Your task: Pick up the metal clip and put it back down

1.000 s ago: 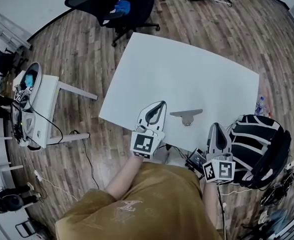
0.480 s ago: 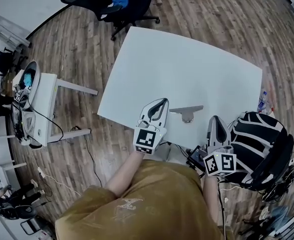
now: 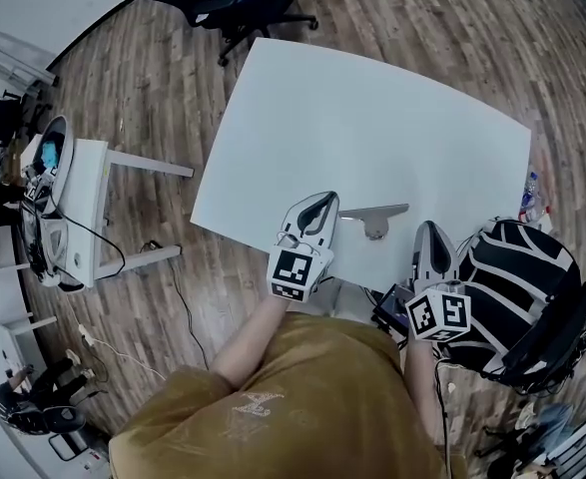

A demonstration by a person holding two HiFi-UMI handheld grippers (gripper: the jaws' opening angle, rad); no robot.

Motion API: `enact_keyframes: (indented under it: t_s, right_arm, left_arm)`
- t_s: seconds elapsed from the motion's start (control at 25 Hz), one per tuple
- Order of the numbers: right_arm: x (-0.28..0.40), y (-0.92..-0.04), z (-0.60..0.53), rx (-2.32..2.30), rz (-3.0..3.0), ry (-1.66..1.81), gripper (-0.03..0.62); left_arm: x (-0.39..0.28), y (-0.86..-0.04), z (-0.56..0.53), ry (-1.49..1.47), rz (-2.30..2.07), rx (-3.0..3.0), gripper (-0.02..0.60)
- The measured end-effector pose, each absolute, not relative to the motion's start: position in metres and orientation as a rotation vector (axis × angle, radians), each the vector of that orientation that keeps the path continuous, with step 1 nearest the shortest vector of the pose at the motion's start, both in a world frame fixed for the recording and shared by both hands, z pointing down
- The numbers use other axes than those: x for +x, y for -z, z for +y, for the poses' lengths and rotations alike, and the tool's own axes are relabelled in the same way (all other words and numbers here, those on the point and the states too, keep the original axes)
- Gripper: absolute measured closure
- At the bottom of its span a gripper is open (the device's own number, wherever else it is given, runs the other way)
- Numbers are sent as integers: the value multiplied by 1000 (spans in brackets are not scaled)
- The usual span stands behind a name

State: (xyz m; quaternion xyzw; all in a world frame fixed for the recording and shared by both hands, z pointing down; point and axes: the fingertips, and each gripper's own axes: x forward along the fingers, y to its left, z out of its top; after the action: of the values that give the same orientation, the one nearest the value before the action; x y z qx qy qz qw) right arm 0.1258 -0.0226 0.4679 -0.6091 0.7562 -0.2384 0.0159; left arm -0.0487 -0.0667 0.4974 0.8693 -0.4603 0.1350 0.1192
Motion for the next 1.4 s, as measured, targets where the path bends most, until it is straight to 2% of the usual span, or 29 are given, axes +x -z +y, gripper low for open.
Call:
enact_keyframes:
  t_s: [1.4]
  right_arm:
    - [100, -596, -3, -1891, 2146, 1423, 583]
  left_arm:
    - [-46, -590, -38, -665, -1201, 2487, 575]
